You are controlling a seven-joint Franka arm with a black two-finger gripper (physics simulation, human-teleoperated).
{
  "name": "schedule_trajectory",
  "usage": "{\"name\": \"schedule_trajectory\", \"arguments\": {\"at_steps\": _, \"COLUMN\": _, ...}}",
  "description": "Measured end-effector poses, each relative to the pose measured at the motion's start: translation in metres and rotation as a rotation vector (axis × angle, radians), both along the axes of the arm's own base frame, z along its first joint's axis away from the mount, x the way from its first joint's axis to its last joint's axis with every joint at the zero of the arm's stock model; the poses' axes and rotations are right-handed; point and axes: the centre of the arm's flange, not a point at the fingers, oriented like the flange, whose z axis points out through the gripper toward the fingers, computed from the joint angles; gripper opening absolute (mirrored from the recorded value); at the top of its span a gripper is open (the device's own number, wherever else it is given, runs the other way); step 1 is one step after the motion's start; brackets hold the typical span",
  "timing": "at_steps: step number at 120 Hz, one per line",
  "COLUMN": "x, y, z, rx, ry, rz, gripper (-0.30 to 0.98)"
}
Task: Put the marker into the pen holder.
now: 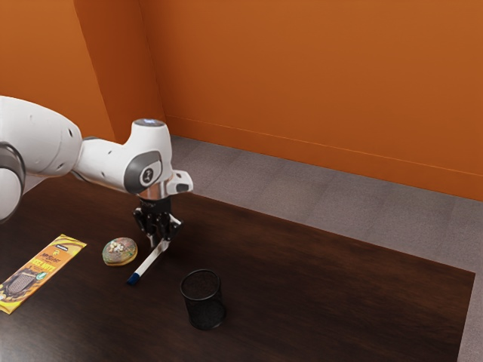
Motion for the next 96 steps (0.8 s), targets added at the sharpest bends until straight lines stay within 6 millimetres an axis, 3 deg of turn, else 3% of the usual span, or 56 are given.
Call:
{"name": "schedule_trajectory", "arguments": {"at_steps": 30, "x": -0.001, "y": 0.0, "z": -0.013, "rx": -0.001, "ry": 0.001, "rz": -0.027, "gripper": 0.12}}
{"name": "schedule_trajectory", "arguments": {"at_steps": 72, "x": 0.0, "y": 0.0, "z": -0.012, "rx": 0.008, "ry": -0.007, "rz": -0.042, "gripper": -0.08}}
{"name": "schedule_trajectory", "arguments": {"at_steps": 84, "x": 0.004, "y": 0.0, "z": 0.006, "rx": 0.013, "ry": -0.037, "rz": -0.044, "gripper": -0.09}}
{"name": "schedule_trajectory", "arguments": {"at_steps": 96, "x": 0.008, "y": -0.01, "z": 0.049, "rx": 0.021, "ry": -0.099, "rz": -0.067, "gripper": -0.1}}
